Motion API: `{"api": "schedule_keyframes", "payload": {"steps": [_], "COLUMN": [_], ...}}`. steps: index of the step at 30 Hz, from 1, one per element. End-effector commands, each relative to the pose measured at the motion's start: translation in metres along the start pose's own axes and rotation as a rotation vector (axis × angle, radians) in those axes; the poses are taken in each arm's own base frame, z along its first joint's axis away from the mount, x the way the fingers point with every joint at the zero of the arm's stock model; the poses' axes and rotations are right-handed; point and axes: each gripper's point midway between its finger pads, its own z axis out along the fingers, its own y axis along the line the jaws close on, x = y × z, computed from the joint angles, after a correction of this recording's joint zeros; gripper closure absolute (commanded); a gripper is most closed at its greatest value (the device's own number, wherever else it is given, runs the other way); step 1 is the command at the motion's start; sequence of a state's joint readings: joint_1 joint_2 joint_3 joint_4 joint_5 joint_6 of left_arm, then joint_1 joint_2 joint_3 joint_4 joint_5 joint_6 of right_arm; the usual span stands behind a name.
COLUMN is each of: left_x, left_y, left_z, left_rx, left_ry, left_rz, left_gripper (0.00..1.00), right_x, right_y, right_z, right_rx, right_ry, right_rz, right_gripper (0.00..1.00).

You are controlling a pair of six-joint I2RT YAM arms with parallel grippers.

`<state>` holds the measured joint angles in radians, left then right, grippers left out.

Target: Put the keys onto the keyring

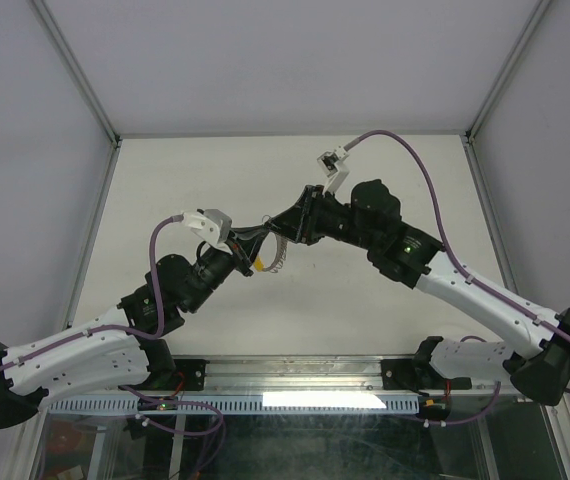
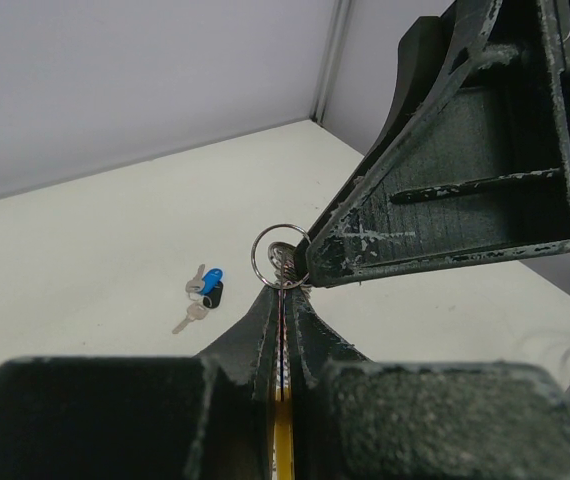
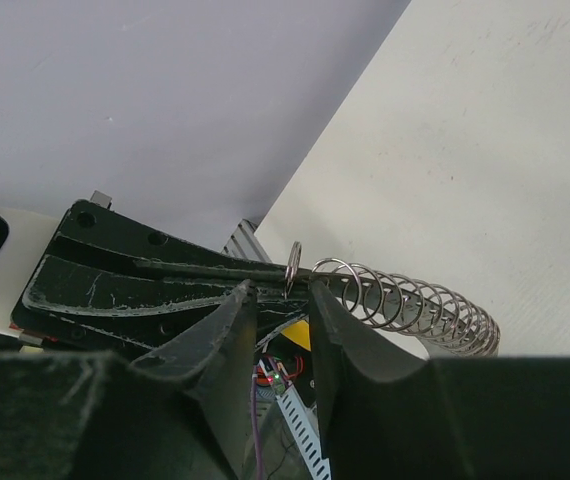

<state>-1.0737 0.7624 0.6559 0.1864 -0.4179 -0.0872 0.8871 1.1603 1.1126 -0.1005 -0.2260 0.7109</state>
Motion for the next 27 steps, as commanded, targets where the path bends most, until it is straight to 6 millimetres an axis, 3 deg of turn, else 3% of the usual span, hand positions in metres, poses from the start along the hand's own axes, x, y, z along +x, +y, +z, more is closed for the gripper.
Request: {"api": "schedule_keyframes", "payload": {"steps": [1, 9, 15, 27], "left_x": [-0.036, -0.028, -0.023, -0.018], "left_y": [-0.010, -0.013, -0.011, -0.015], "left_z": [0.001, 0.003, 0.003, -0.002], "left_rx": [0.033, 0.055, 0.050, 0.119], "left_ry": [-0.091, -0.066, -0.052, -0.044], "left_rz": [-0.043, -0.012, 0.018, 0.175], "left_gripper": [1.00, 1.00, 1.00, 1.00], "right_x": [-0.027, -0.027, -0.026, -0.023], "right_y": [0.031, 0.029, 0.028, 0.034], "right_z": [-0.003, -0.001, -0.001, -0.010], "right_rx": [-0.091, -0.086, -0.078, -0.078], "right_ry": [-0.072, -0.072, -0.061, -0.001], "right_rz": [-0.020, -0.021, -0.035, -0.088], "right_gripper": [0.71, 0.81, 1.00, 1.00]}}
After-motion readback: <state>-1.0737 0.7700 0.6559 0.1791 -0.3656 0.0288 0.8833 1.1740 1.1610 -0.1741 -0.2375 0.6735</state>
